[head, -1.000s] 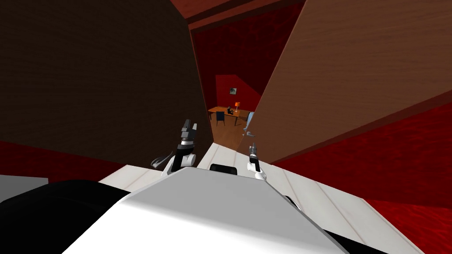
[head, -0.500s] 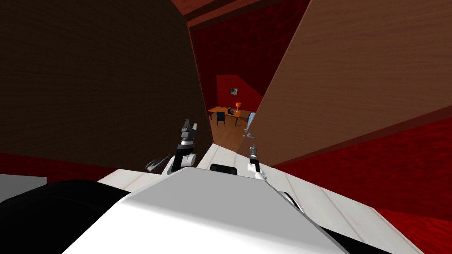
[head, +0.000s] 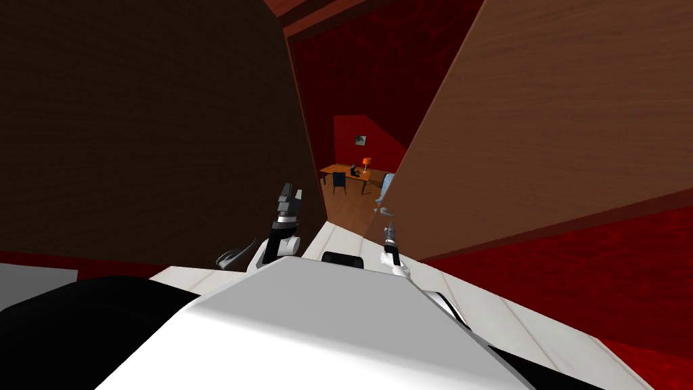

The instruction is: Pull the door open

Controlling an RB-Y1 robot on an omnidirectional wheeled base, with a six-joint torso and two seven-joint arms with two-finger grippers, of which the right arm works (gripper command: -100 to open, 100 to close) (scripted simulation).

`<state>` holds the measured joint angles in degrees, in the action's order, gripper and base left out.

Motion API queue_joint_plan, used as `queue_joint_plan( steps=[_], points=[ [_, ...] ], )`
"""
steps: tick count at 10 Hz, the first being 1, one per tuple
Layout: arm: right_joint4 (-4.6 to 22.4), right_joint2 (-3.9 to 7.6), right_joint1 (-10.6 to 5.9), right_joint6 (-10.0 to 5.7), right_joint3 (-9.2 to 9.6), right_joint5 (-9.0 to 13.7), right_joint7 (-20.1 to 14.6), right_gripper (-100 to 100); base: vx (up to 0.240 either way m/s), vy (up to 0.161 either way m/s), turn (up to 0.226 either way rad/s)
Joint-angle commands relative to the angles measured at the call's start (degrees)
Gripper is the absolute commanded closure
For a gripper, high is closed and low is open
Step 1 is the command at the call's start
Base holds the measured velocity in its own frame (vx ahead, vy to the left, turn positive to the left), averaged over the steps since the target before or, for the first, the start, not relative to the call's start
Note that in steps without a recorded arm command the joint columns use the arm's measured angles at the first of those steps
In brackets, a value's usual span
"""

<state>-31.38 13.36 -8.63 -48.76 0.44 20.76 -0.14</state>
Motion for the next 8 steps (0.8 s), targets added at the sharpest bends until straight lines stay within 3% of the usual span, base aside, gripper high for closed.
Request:
queue_joint_plan(
  steps=[1, 8],
  points=[
    [-0.4, 0.84, 0.64, 0.03, -0.32, 0.3, -0.8, -100, 0.163, 0.029, 0.104],
    [1.4, 5.71, 4.07, -2.49, -1.89, 1.5, -5.7, -100, 0.191, -0.01, 0.11]
  ],
)
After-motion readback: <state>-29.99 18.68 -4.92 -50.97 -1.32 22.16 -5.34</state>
